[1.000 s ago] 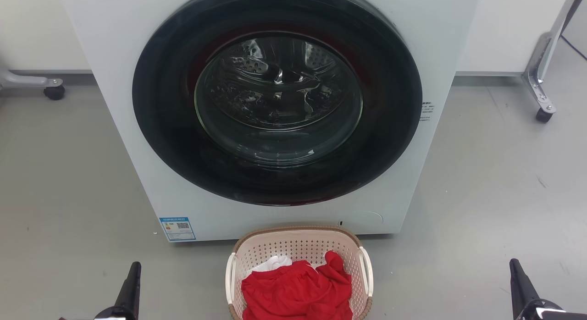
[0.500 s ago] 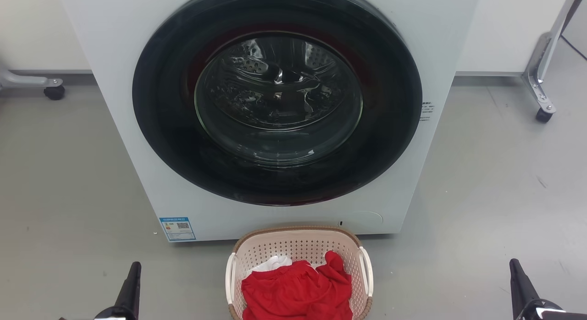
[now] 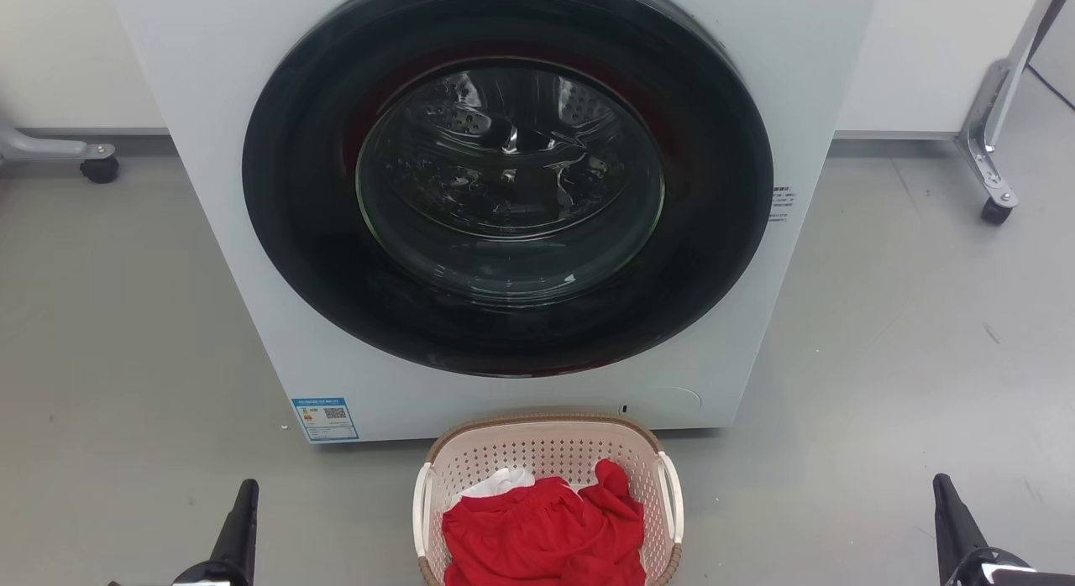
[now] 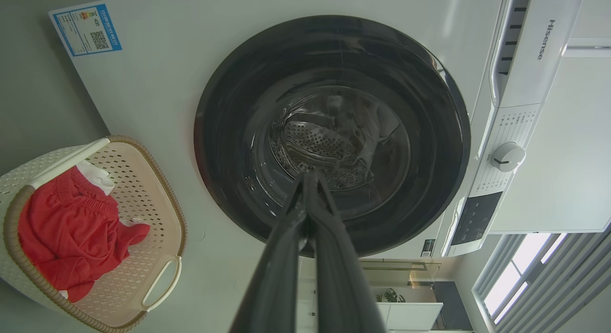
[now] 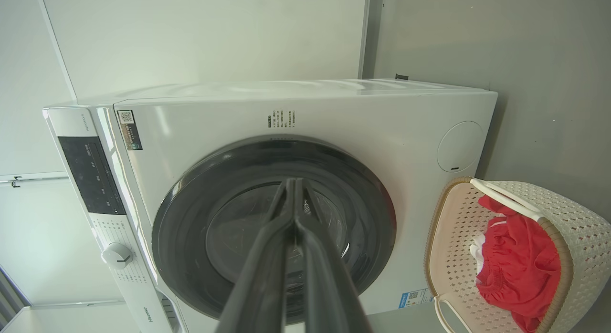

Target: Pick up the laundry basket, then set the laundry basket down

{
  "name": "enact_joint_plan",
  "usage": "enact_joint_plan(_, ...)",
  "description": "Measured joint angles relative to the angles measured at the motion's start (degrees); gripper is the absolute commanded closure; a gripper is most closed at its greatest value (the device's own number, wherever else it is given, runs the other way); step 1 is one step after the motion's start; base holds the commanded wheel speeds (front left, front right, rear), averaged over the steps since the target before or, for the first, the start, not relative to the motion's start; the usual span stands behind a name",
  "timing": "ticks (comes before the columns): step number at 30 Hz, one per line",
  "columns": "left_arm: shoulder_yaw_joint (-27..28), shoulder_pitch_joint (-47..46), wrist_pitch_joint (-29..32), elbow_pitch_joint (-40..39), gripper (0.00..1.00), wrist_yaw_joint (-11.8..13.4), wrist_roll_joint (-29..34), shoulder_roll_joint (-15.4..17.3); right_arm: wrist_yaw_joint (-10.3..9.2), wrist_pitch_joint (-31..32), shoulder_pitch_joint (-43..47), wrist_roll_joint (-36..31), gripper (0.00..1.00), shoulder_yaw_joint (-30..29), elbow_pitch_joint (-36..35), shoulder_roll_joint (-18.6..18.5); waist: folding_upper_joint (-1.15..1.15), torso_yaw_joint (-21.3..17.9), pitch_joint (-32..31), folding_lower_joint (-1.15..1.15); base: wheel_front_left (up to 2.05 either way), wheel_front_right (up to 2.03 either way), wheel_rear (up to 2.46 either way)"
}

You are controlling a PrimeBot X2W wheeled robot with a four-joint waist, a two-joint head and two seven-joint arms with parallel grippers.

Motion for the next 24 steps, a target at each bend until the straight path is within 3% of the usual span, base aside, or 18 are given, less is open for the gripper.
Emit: enact_joint_plan(24, 0.00, 0.00, 0.00, -0.01, 1.00, 0.00, -0.01, -0.01, 0.00, 0.00, 0.00, 0.00, 1.00, 0.00, 0.00, 0.01, 0.00, -0.01, 0.01, 0.00, 0.00, 0.00, 0.00)
